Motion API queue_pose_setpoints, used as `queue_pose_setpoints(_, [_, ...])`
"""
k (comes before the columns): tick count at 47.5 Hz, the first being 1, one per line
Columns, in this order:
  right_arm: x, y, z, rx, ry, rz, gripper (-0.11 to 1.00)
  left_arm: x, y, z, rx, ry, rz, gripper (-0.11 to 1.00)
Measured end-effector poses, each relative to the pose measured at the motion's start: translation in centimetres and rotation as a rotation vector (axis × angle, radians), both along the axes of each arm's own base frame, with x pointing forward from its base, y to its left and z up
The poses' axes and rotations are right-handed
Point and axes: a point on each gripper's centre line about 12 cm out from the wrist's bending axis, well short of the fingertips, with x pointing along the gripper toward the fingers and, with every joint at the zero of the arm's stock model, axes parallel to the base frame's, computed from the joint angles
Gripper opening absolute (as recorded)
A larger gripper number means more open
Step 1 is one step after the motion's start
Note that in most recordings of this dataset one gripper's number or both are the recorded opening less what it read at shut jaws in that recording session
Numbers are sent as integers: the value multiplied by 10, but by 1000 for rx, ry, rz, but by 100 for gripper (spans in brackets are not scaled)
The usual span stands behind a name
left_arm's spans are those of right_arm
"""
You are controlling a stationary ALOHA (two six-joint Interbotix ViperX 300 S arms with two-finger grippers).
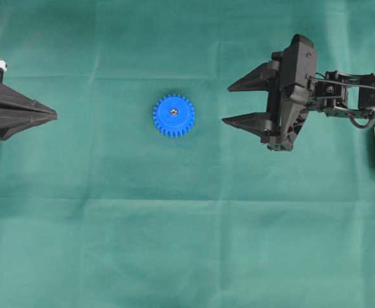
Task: Insert the shaft placed at a random location into the center hole of the medium gear at another random location.
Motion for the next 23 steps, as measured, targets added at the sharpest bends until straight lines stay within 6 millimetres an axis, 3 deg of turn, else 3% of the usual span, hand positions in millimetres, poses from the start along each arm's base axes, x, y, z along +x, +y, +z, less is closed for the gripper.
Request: queue_pose_setpoints(23, [0,1,-1,0,2,2,78,0,0,-1,-1,6,2,0])
